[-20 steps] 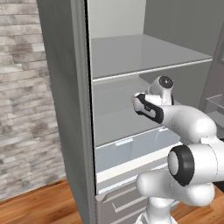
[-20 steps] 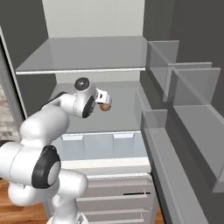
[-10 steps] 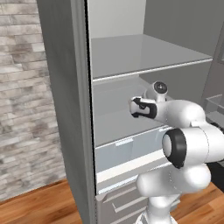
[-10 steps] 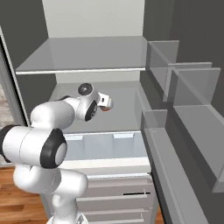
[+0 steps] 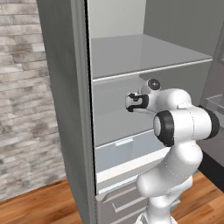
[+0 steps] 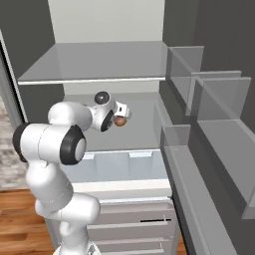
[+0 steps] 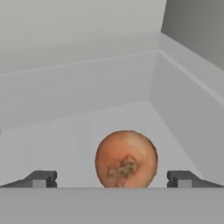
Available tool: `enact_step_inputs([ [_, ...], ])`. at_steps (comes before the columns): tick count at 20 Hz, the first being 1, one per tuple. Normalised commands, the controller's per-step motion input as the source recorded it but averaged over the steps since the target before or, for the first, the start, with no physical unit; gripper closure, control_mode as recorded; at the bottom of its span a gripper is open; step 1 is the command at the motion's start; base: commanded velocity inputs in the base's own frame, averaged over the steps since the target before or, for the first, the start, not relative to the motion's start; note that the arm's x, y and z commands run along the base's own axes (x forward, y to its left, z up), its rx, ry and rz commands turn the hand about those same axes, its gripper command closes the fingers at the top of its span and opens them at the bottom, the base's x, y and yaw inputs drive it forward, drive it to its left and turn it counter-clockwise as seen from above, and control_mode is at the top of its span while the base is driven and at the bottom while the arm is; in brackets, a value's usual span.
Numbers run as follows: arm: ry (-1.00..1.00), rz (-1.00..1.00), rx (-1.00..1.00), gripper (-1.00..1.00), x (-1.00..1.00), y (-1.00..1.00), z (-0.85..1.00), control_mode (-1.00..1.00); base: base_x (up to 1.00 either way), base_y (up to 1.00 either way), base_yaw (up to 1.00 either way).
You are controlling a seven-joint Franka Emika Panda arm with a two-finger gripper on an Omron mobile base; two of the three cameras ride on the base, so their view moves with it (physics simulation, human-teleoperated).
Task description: Open the fridge, remove the tangerine, onion, and fish, and place them on any counter.
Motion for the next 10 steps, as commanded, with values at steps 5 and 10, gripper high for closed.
enact_step_inputs([
  [5, 0.0, 0.0, 0.0, -1.0, 0.15, -0.08, -0.29, -1.0, 0.0, 0.0, 0.0],
  [10, 0.0, 0.0, 0.0, -1.0, 0.0, -0.03, -0.29, -1.0, 0.0, 0.0, 0.0],
])
